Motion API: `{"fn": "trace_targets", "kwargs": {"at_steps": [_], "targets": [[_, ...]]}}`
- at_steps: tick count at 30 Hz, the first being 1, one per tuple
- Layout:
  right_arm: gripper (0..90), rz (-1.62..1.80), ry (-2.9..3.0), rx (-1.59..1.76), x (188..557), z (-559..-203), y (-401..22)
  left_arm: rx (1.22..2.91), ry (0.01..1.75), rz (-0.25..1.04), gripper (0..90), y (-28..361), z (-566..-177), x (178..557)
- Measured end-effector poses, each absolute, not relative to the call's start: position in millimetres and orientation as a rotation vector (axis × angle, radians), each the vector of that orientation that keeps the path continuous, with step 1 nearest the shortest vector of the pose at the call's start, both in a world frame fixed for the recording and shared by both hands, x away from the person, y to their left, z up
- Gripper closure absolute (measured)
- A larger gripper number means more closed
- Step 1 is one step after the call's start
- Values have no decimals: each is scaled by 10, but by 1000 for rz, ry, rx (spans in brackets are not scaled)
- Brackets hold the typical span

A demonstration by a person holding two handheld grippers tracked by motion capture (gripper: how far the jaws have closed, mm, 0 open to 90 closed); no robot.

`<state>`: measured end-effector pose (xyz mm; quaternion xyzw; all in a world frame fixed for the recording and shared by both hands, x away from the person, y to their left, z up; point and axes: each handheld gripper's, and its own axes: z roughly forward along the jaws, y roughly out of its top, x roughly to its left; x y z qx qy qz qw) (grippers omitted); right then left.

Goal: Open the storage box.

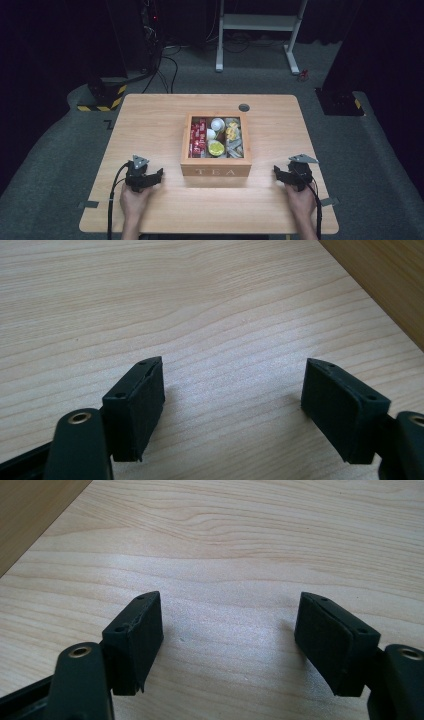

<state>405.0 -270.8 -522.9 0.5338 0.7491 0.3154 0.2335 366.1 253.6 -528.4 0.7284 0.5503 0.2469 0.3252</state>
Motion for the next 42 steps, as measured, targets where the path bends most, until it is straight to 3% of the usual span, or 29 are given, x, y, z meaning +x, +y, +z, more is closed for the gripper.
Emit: {"fn": "trace_targets", "kwargs": {"at_steps": [27,42], "targets": [[266,869,2061,1462,4051,-5229,-2706,1934,1384,588,233,2517,-5267,3618],[261,869,2063,1460,4052,-5229,-2706,1941,1235,555,347,2360,-5153,3433]]}}
